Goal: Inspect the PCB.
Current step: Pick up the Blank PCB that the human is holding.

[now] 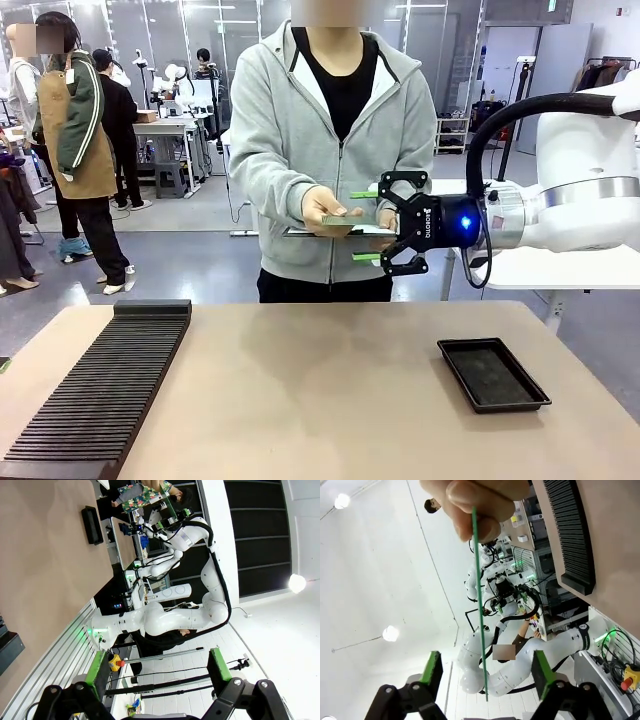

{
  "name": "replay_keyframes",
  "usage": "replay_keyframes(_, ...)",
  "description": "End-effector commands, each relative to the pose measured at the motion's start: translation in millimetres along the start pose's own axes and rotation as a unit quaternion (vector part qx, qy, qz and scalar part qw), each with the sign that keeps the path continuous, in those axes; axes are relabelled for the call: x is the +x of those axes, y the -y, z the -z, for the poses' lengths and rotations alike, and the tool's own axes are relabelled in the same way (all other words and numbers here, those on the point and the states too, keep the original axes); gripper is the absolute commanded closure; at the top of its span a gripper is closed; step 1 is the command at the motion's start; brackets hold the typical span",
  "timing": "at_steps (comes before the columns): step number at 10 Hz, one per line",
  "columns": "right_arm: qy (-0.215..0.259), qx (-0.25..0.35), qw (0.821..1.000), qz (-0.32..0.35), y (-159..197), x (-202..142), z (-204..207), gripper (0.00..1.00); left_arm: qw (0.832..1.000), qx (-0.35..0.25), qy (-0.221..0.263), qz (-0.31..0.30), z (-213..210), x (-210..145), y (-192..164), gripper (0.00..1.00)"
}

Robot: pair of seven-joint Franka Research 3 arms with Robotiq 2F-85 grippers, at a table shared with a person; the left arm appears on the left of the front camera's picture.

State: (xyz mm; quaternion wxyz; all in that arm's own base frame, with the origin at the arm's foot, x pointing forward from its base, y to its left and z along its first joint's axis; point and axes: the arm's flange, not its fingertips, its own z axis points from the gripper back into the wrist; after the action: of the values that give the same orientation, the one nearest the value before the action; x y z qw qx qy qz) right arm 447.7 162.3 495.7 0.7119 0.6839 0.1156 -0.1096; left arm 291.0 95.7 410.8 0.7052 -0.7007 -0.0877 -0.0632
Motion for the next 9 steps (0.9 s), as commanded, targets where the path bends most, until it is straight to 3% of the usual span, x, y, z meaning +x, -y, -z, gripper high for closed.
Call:
replay_keyframes(1,0.013,0.009,1.0,0.008,1,4,1,0.29,1.0,-0.001,0.001,0.002,-1,0,1,0.0)
replay_keyframes(5,0.014,0.017,1.0,0.001,0,13,-2,0.67,1.0,-0.001,0.001,0.002,-1,0,1,0.0)
replay_keyframes(6,0.014,0.019,1.0,-0.001,-1,13,-3,0.57,1.0,-0.001,0.001,0.002,-1,0,1,0.0)
replay_keyframes(7,0.007,0.026,1.0,0.001,-2,14,-3,0.87,1.0,-0.001,0.001,0.002,-1,0,1,0.0)
replay_keyframes(8,0.004,0.024,1.0,0.0,-3,15,-2,0.76,1.0,-0.001,0.001,0.002,-1,0,1,0.0)
replay_keyframes(9,0.005,0.022,1.0,-0.001,-3,16,-1,1.0,1.0,-0.001,0.001,0.002,-1,0,1,0.0)
